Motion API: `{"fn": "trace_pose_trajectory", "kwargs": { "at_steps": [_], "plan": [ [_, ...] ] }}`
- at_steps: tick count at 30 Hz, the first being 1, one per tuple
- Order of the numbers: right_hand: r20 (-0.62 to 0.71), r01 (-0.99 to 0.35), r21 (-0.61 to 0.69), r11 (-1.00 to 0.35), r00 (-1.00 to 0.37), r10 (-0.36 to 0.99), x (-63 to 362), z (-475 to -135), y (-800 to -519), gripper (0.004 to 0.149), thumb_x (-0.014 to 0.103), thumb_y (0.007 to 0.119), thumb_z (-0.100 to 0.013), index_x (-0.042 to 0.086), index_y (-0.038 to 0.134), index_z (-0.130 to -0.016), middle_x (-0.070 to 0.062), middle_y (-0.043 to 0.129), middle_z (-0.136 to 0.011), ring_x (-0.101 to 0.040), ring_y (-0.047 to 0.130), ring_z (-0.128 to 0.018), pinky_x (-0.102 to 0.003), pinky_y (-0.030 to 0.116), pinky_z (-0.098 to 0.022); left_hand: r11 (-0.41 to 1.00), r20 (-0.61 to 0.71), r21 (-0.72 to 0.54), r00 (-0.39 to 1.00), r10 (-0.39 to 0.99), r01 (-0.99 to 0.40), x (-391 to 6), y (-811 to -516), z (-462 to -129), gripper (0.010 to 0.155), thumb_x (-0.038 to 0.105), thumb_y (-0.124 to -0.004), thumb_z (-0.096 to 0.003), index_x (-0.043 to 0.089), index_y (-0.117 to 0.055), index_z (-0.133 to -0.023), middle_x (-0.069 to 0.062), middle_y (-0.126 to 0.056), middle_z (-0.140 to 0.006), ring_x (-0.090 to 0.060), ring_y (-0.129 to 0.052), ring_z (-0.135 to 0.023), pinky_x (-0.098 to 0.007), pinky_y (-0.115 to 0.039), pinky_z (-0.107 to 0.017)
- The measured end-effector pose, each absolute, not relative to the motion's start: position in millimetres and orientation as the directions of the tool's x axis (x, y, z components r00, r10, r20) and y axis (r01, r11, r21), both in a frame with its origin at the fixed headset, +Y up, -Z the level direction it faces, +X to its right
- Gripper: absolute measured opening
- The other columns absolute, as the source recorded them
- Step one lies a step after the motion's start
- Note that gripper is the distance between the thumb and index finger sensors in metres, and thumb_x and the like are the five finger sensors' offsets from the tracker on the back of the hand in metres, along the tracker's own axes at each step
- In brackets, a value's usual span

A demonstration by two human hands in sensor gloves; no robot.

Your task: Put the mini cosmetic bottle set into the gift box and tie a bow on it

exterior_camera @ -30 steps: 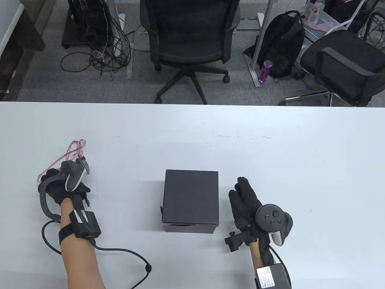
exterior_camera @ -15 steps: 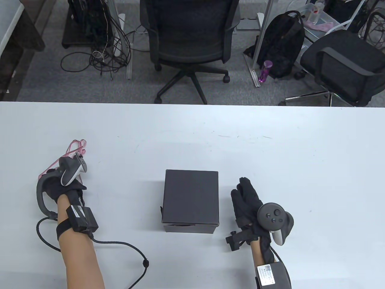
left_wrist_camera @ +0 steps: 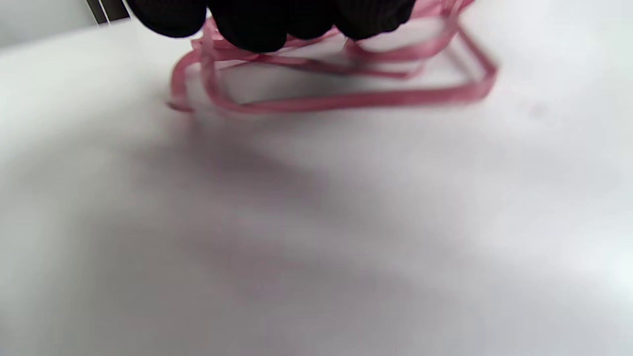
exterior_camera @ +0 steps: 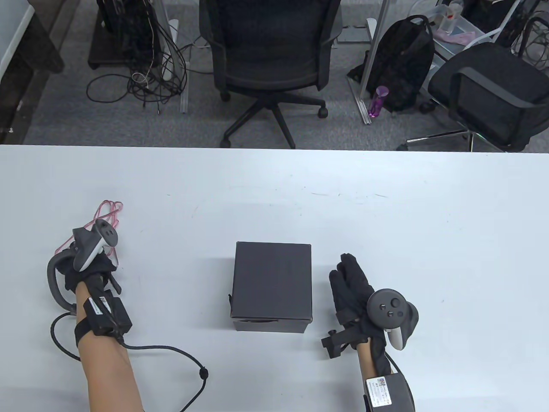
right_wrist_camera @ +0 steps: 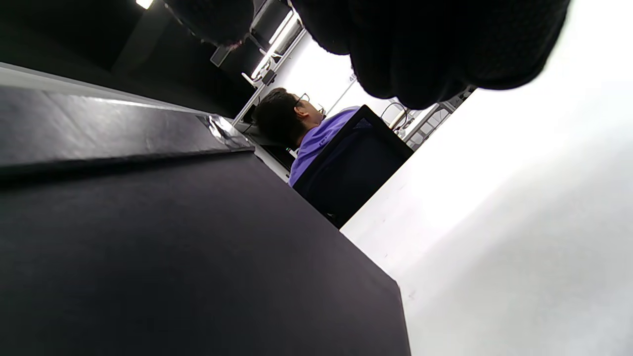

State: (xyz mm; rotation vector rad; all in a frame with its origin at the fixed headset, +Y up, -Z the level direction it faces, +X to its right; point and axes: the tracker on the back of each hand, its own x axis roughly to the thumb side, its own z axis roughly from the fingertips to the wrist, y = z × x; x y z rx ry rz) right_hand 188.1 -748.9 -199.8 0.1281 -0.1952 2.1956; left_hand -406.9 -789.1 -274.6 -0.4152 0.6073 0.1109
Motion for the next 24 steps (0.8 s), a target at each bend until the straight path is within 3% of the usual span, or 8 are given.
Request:
{"fn": "trace_pose_trajectory", "kwargs": {
  "at_steps": [5,10,12,15,17,20,24],
  "plan": [
    [0.151,-0.812,-0.096,-0.576,-0.584,0.798,190.3,-200.8,-750.7,0.066,0.035,0.057,-0.064,-0.013,0.044,-0.108,-0.04,0.063,-0.097,-0.058,0.071,-0.074,-0.066,0.067,-0.053,0.921,-0.543,-0.243,0.83,0.131,-0.304,-408.4,-773.8,-267.6,0.044,0.028,-0.062,-0.0544,0.019,-0.064,-0.098,-0.015,-0.054,-0.114,-0.044,-0.065,-0.1,-0.064,-0.062,-0.075],
    [0.15,-0.813,-0.093,-0.574,-0.582,0.8,190.1,-200.5,-750.7,0.066,0.034,0.057,-0.064,-0.013,0.045,-0.108,-0.04,0.062,-0.098,-0.058,0.07,-0.075,-0.067,0.067,-0.053,0.914,-0.515,-0.157,0.821,0.248,-0.375,-406.2,-761.3,-262.6,0.044,0.029,-0.063,-0.0545,0.023,-0.063,-0.098,-0.012,-0.063,-0.114,-0.048,-0.059,-0.107,-0.067,-0.059,-0.075],
    [0.149,-0.813,-0.094,-0.574,-0.582,0.8,190.3,-200.6,-750.7,0.066,0.034,0.057,-0.064,-0.013,0.045,-0.108,-0.04,0.063,-0.098,-0.058,0.07,-0.075,-0.067,0.067,-0.053,0.949,-0.533,-0.178,0.836,0.131,-0.262,-404.2,-759.9,-261.7,0.043,0.031,-0.068,-0.0542,0.026,-0.068,-0.097,-0.006,-0.068,-0.11,-0.043,-0.066,-0.104,-0.065,-0.063,-0.074],
    [0.15,-0.816,-0.095,-0.57,-0.578,0.802,190.8,-200.7,-750.7,0.066,0.034,0.057,-0.064,-0.013,0.045,-0.108,-0.04,0.062,-0.098,-0.058,0.07,-0.075,-0.067,0.067,-0.053,0.943,-0.512,-0.328,0.848,-0.138,-0.045,-400.9,-768.0,-263.0,0.041,0.033,-0.076,-0.0523,0.034,-0.075,-0.094,-0.001,-0.072,-0.106,-0.036,-0.073,-0.099,-0.062,-0.067,-0.073],
    [0.151,-0.816,-0.092,-0.571,-0.578,0.802,190.5,-200.9,-750.7,0.066,0.034,0.057,-0.064,-0.013,0.045,-0.108,-0.04,0.062,-0.098,-0.059,0.07,-0.075,-0.067,0.066,-0.053,0.908,-0.502,-0.415,0.82,-0.276,0.052,-400.8,-777.9,-263.4,0.049,0.036,-0.08,-0.0502,0.035,-0.071,-0.099,-0.001,-0.071,-0.106,-0.036,-0.073,-0.099,-0.061,-0.067,-0.073],
    [0.152,-0.813,-0.09,-0.576,-0.582,0.798,190.1,-201.1,-750.9,0.066,0.034,0.057,-0.064,-0.013,0.045,-0.108,-0.04,0.062,-0.098,-0.059,0.07,-0.075,-0.067,0.066,-0.053,0.868,-0.488,-0.484,0.79,-0.372,0.11,-402.2,-788.1,-264.0,0.059,0.038,-0.079,-0.0505,0.038,-0.06,-0.106,-0.003,-0.066,-0.109,-0.04,-0.069,-0.099,-0.062,-0.065,-0.074],
    [0.149,-0.808,-0.088,-0.582,-0.588,0.795,190.5,-201.6,-751.5,0.066,0.034,0.057,-0.064,-0.013,0.044,-0.108,-0.04,0.062,-0.098,-0.059,0.07,-0.075,-0.067,0.066,-0.053,0.84,-0.47,-0.522,0.771,-0.429,0.149,-404.2,-797.9,-267.8,0.059,0.037,-0.076,-0.0523,0.039,-0.055,-0.107,-0.004,-0.063,-0.11,-0.04,-0.067,-0.099,-0.062,-0.064,-0.074]
  ]
}}
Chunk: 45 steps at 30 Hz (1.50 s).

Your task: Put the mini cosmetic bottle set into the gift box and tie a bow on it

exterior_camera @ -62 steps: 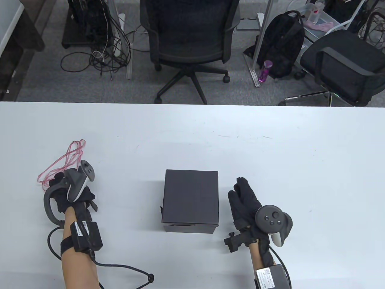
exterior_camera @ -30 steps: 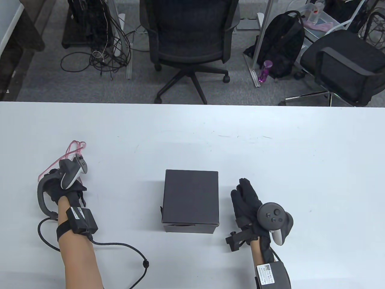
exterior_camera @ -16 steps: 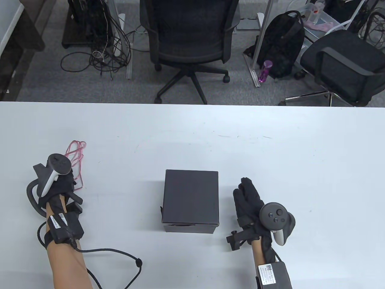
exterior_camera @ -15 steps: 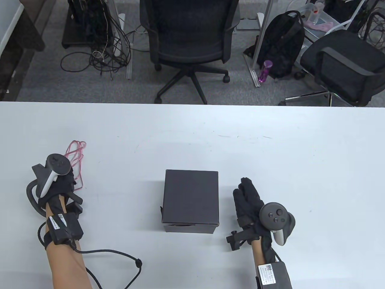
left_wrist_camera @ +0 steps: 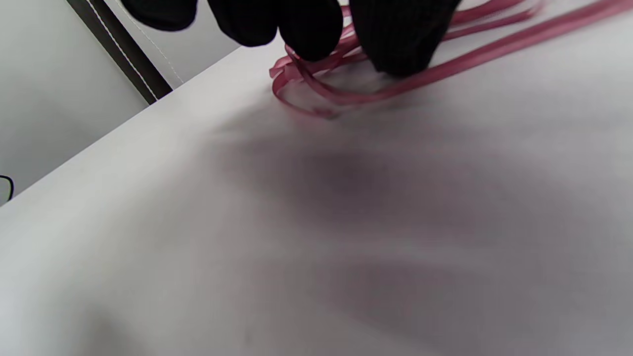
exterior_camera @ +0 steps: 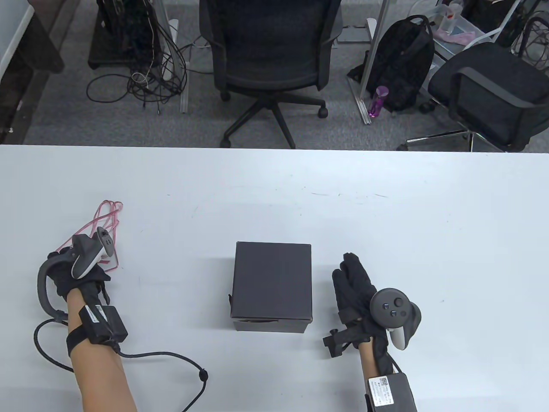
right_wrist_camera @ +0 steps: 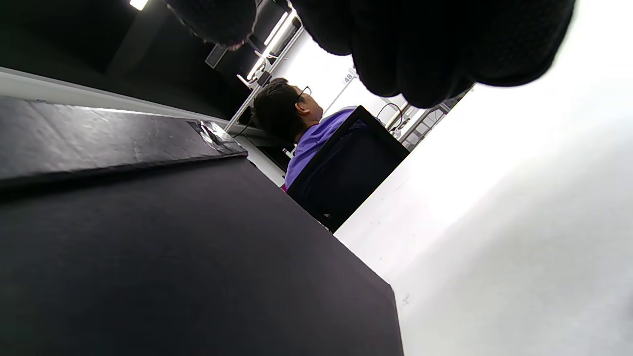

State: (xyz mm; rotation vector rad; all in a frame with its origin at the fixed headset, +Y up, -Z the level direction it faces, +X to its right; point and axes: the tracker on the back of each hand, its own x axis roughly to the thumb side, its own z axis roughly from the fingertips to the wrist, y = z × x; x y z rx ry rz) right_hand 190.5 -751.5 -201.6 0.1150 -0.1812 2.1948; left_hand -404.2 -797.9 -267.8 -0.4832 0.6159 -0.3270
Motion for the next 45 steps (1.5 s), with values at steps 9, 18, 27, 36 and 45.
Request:
{"fn": "trace_pose_trajectory", "kwargs": {
  "at_steps": [9,18,27,36,45],
  "plan": [
    [0.146,-0.809,-0.088,-0.581,-0.587,0.796,190.3,-201.3,-751.8,0.066,0.035,0.057,-0.064,-0.013,0.045,-0.108,-0.04,0.062,-0.098,-0.058,0.07,-0.075,-0.067,0.066,-0.053,0.856,-0.469,-0.512,0.811,-0.351,0.075,-404.6,-806.5,-266.4,0.044,0.033,-0.067,-0.0538,0.024,-0.067,-0.097,0.001,-0.066,-0.104,-0.037,-0.068,-0.093,-0.062,-0.061,-0.075],
    [0.151,-0.826,-0.101,-0.555,-0.564,0.812,192.1,-200.3,-748.6,0.066,0.035,0.057,-0.064,-0.013,0.045,-0.108,-0.04,0.062,-0.098,-0.058,0.07,-0.076,-0.067,0.066,-0.053,0.925,-0.51,-0.323,0.86,0.007,-0.199,-409.2,-779.4,-255.2,0.045,0.03,-0.06,-0.0537,0.02,-0.064,-0.098,-0.008,-0.057,-0.107,-0.042,-0.061,-0.094,-0.065,-0.055,-0.076],
    [0.159,-0.856,-0.109,-0.505,-0.517,0.841,195.1,-200.0,-744.9,0.065,0.034,0.056,-0.064,-0.013,0.044,-0.108,-0.04,0.061,-0.099,-0.06,0.068,-0.078,-0.069,0.065,-0.054,0.779,-0.198,0.037,0.76,0.619,-0.626,-370.8,-727.4,-243.5,0.045,0.031,-0.059,-0.0551,0.019,-0.061,-0.099,-0.014,-0.067,-0.111,-0.051,-0.062,-0.108,-0.07,-0.052,-0.076],
    [0.208,-0.886,-0.096,-0.453,-0.463,0.862,192.6,-196.9,-734.3,0.065,0.035,0.056,-0.064,-0.012,0.043,-0.108,-0.039,0.06,-0.101,-0.061,0.067,-0.08,-0.071,0.063,-0.054,0.493,0.122,-0.05,0.485,0.866,-0.869,-265.5,-690.3,-220.3,0.044,0.032,-0.056,-0.0583,0.02,-0.054,-0.101,0.001,-0.078,-0.091,-0.017,-0.099,-0.06,-0.057,-0.079,-0.066],
    [0.391,-0.855,-0.023,-0.518,-0.484,0.783,172.7,-185.4,-702.2,0.07,0.041,0.06,-0.064,-0.008,0.042,-0.111,-0.039,0.052,-0.107,-0.067,0.048,-0.089,-0.083,0.046,-0.054,0.623,0.305,0.08,0.614,0.728,-0.778,-160.1,-679.3,-171.1,0.043,0.036,-0.062,-0.0601,0.024,-0.056,-0.101,0.002,-0.083,-0.083,-0.003,-0.088,-0.032,-0.026,-0.085,-0.029]
  ]
}}
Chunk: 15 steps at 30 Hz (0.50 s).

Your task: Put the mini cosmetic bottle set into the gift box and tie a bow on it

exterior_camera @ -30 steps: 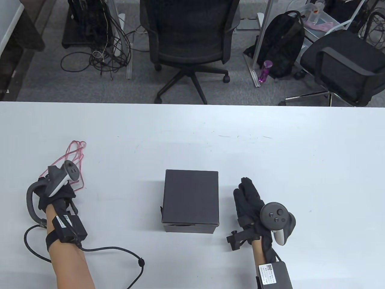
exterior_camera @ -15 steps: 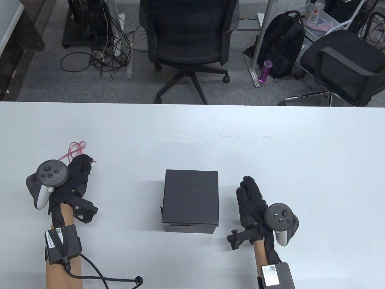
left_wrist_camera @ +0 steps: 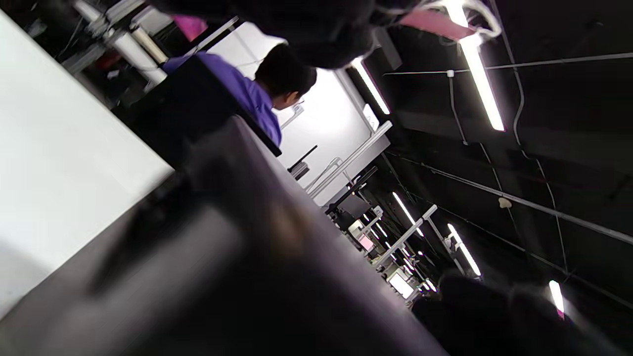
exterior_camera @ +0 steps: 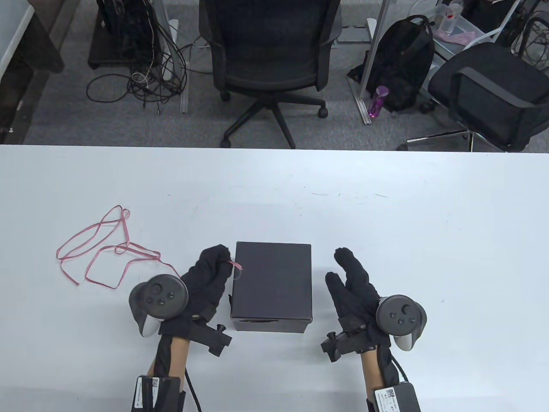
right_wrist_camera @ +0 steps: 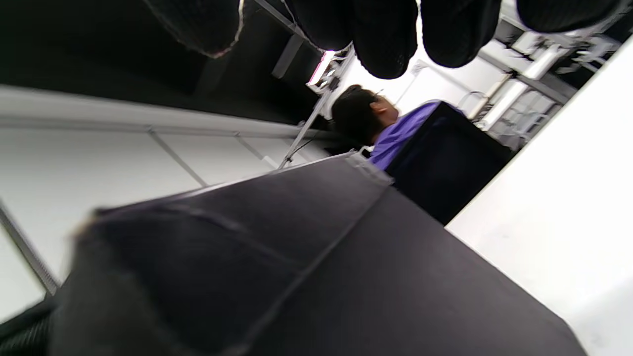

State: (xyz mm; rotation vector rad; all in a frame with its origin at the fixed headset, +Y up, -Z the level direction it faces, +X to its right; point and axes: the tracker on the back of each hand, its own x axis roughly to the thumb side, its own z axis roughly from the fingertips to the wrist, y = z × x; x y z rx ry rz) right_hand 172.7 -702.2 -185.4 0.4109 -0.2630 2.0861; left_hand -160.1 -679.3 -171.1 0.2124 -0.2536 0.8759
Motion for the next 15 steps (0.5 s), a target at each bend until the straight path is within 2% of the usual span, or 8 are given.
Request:
{"fn": "trace_pose_trajectory", "kwargs": {
  "at_steps": [2,7,12,15],
  "plan": [
    [0.455,-0.812,-0.006,-0.584,-0.522,0.721,161.6,-179.6,-692.7,0.072,0.044,0.061,-0.063,-0.007,0.045,-0.111,-0.04,0.051,-0.107,-0.065,0.047,-0.089,-0.082,0.045,-0.055,0.676,0.319,0.138,0.678,0.662,-0.724,-143.2,-677.4,-161.2,0.043,0.036,-0.064,-0.0594,0.024,-0.059,-0.1,0.002,-0.085,-0.082,-0.002,-0.089,-0.03,-0.025,-0.085,-0.027],
    [0.579,-0.673,-0.035,-0.739,-0.616,0.534,134.5,-164.0,-677.1,0.078,0.055,0.059,-0.059,-0.005,0.049,-0.108,-0.036,0.057,-0.097,-0.057,0.05,-0.079,-0.068,0.049,-0.057,0.766,0.344,0.136,0.756,0.558,-0.628,-118.2,-674.6,-149.1,0.043,0.038,-0.067,-0.0583,0.024,-0.063,-0.099,0.003,-0.089,-0.08,-0.002,-0.09,-0.028,-0.024,-0.086,-0.025],
    [0.63,-0.554,-0.076,-0.829,-0.671,0.391,115.6,-154.3,-673.4,0.085,0.061,0.057,-0.055,-0.005,0.049,-0.108,-0.034,0.06,-0.094,-0.056,0.052,-0.077,-0.066,0.049,-0.056,0.826,0.356,0.167,0.814,0.458,-0.538,-106.7,-672.7,-142.9,0.043,0.038,-0.069,-0.0577,0.024,-0.065,-0.098,0.004,-0.09,-0.078,-0.003,-0.091,-0.028,-0.025,-0.086,-0.025],
    [0.644,-0.523,-0.085,-0.848,-0.678,0.354,108.9,-151.4,-672.8,0.086,0.061,0.055,-0.055,-0.005,0.048,-0.109,-0.034,0.059,-0.094,-0.056,0.052,-0.077,-0.066,0.048,-0.056,0.831,0.373,0.155,0.81,0.452,-0.535,-102.4,-671.9,-141.5,0.043,0.039,-0.069,-0.0576,0.024,-0.066,-0.098,0.003,-0.091,-0.078,-0.003,-0.091,-0.027,-0.025,-0.086,-0.025]
  ]
}}
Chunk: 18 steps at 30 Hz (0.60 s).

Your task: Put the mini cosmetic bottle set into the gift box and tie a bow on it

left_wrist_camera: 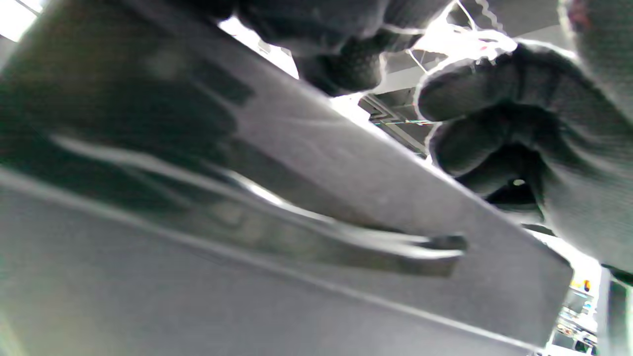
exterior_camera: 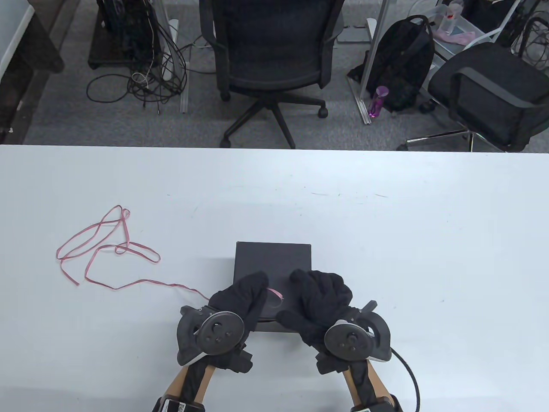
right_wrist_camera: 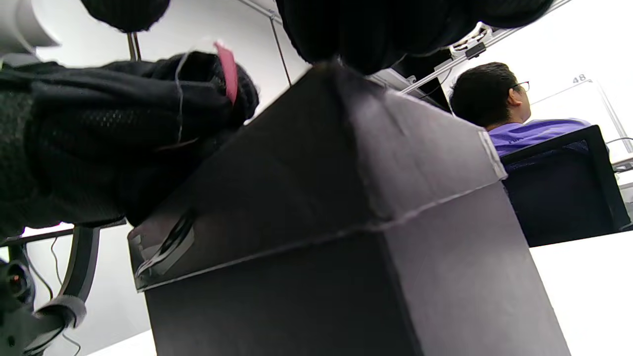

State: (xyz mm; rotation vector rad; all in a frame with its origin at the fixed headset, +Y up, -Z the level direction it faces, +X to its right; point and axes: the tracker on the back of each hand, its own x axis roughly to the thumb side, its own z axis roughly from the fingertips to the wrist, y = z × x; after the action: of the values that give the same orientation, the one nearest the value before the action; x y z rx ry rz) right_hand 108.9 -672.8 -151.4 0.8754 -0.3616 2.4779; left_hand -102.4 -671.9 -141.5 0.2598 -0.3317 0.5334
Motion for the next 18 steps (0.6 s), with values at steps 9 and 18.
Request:
{"fn": "trace_pose_trajectory", "kwargs": {
  "at_steps": [9,18],
  "plan": [
    [0.643,-0.5,-0.089,-0.861,-0.689,0.334,98.5,-152.3,-674.8,0.068,0.048,0.055,-0.06,-0.002,0.053,-0.107,-0.031,0.064,-0.091,-0.053,0.056,-0.075,-0.065,0.05,-0.055,0.838,0.397,0.143,0.806,0.44,-0.527,-97.8,-672.6,-141.4,0.043,0.039,-0.069,-0.0573,0.024,-0.067,-0.097,0.004,-0.091,-0.077,-0.003,-0.091,-0.027,-0.025,-0.086,-0.025],
    [0.672,-0.496,-0.164,-0.853,-0.689,0.271,92.5,-147.3,-671.1,0.039,0.03,0.057,-0.058,0.007,0.078,-0.083,-0.02,0.077,-0.078,-0.045,0.067,-0.069,-0.062,0.058,-0.052,0.848,0.42,0.117,0.8,0.429,-0.516,-96.2,-672.7,-141.3,0.043,0.039,-0.068,-0.0574,0.025,-0.065,-0.098,0.004,-0.09,-0.078,-0.005,-0.091,-0.029,-0.027,-0.085,-0.027]
  ]
}}
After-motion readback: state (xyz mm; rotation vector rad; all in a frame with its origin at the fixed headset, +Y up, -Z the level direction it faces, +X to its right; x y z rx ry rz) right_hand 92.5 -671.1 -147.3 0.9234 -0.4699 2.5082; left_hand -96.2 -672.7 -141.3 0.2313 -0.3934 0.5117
